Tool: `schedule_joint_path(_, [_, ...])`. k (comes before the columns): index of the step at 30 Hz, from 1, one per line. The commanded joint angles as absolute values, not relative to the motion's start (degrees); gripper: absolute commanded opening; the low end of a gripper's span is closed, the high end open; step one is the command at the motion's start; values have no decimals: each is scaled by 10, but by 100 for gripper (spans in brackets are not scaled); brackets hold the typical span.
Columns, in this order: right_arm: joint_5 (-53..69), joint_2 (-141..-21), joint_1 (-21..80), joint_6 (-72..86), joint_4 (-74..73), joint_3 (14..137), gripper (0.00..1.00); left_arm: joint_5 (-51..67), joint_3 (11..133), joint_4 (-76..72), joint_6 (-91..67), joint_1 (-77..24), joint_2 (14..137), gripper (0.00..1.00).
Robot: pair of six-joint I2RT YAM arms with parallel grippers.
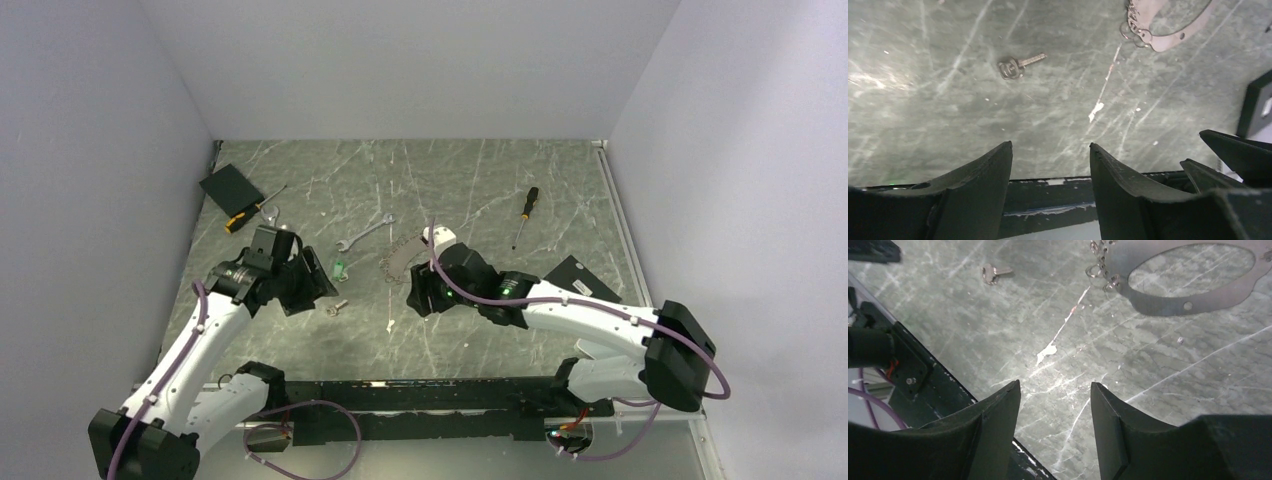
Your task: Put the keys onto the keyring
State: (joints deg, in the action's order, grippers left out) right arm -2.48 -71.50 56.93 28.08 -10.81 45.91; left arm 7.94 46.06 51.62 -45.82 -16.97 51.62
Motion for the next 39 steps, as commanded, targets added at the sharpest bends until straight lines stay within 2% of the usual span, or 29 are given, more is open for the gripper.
schedule_joint_path(1, [-27, -758, 580, 274, -113, 498, 60, 6, 514, 528, -394, -175, 530, 63])
schedule_joint_path(7, [-110, -797, 582, 289, -160, 538, 71, 2, 494, 458, -309, -204, 592, 66])
schedule_joint_path(10, [-124, -795, 582, 294, -173, 539, 78, -65, 492, 414, -290, -251, 626, 68])
schedule_joint_path(14, [-130, -772, 582, 305, -188, 518, 80, -116, 497, 371, -261, -282, 680, 68])
schedule_joint_path(22, [-137, -672, 582, 345, -211, 433, 79, -125, 545, 395, -298, -283, 785, 51])
schedule_joint_path(29, [-139, -619, 582, 355, -218, 394, 79, -140, 521, 331, -235, -291, 811, 51])
schedule_joint_path(31, [-139, -615, 582, 352, -221, 395, 78, -143, 537, 324, -220, -283, 834, 46])
schedule_joint_path(33, [-143, -612, 582, 348, -229, 399, 78, -125, 569, 335, -200, -277, 867, 35])
schedule_joint_path(35, [-147, -602, 582, 348, -238, 402, 77, -101, 594, 343, -166, -276, 899, 31])
schedule_joint_path(37, [-147, -586, 582, 352, -241, 397, 77, -70, 610, 347, -120, -275, 917, 35])
schedule_joint_path(39, [-145, -568, 582, 357, -242, 388, 77, -72, 620, 352, -92, -273, 925, 45])
